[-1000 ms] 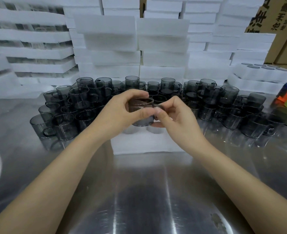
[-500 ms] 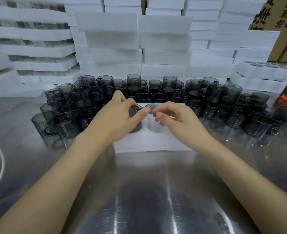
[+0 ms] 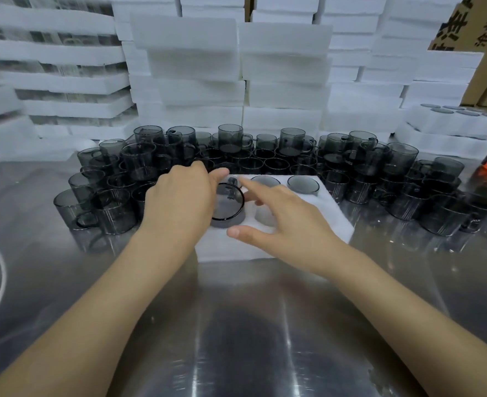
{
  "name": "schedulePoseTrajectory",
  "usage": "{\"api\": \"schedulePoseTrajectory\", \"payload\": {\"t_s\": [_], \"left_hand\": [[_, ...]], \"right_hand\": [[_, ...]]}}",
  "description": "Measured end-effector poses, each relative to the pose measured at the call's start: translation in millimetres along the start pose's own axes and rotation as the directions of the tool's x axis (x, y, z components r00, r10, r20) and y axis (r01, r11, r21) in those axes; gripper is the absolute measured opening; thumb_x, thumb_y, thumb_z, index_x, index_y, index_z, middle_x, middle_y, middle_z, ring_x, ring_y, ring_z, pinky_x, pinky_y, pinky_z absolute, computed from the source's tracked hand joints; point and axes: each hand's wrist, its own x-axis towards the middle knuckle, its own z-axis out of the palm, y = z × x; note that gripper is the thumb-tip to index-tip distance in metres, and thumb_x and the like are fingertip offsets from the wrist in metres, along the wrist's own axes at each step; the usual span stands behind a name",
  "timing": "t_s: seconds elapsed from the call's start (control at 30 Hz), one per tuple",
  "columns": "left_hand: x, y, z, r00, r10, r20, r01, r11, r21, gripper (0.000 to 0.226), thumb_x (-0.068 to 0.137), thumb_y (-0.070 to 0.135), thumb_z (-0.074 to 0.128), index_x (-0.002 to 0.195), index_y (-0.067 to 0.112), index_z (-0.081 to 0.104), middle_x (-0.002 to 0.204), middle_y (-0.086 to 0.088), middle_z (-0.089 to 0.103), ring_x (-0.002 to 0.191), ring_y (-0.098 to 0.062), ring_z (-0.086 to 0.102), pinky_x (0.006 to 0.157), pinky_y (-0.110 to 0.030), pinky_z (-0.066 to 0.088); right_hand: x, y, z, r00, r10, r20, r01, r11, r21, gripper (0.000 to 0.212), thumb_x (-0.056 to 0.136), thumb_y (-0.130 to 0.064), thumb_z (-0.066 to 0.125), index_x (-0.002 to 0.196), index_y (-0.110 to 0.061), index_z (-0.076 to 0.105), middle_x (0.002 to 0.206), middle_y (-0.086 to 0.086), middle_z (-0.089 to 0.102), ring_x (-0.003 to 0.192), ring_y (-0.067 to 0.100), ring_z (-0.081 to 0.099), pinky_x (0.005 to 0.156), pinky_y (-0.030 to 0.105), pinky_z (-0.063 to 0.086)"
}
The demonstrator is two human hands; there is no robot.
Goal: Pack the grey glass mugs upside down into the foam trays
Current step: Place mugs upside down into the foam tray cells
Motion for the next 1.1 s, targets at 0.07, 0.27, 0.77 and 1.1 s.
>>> {"api": "schedulePoseTrajectory", "payload": {"t_s": [0.07,0.27,0.77,1.1], "left_hand": [[3.1,-2.9,-1.3,0.995,-0.031,0.092,0.042,0.992,-0.122,0.043,0.101,0.046,0.036,0.083,0.009,0.048,0.082,-0.013,0.054,0.082,-0.038,0.059,0.069,-0.043,0.046],[10.4,-15.7,-9.3,0.978,-0.066,0.197,0.111,0.967,-0.23,0.04,0.101,0.031,0.043,0.078,0.003,0.06,0.072,-0.018,0.065,0.065,-0.036,0.063,0.067,-0.043,0.056],[17.8,-28.7,16.5,0.941,-0.121,0.315,0.182,0.968,-0.172,0.05,0.101,0.035,0.042,0.058,0.012,0.038,0.062,-0.009,0.046,0.072,-0.035,0.051,0.062,-0.033,0.036],[23.9,-36.8,13.1,0.963,0.024,0.267,0.064,0.947,-0.315,0.023,0.098,0.023,0.05,0.117,0.018,0.062,0.108,-0.005,0.059,0.089,-0.021,0.057,0.078,-0.03,0.043]], "right_hand": [[6.3,-7.3,4.2,0.996,-0.051,-0.074,0.054,0.998,0.036,0.074,0.072,-0.067,0.064,0.136,-0.037,0.041,0.125,-0.017,0.056,0.112,0.004,0.05,0.087,0.03,0.046],[14.1,-6.8,5.3,0.999,-0.036,-0.009,0.037,0.958,0.283,0.054,0.08,-0.036,0.075,0.126,-0.021,0.05,0.118,-0.015,0.059,0.11,-0.002,0.052,0.09,0.013,0.041],[42.8,12.4,-18.0,0.942,-0.098,0.321,-0.086,0.854,0.513,0.043,0.077,-0.001,0.076,0.109,-0.023,0.058,0.119,-0.015,0.063,0.118,0.006,0.057,0.105,0.048,0.039],[42.5,13.7,-14.8,0.948,-0.088,0.307,-0.043,0.918,0.395,0.039,0.074,-0.024,0.073,0.109,-0.028,0.059,0.116,-0.018,0.064,0.115,0.019,0.057,0.096,0.049,0.044]]}}
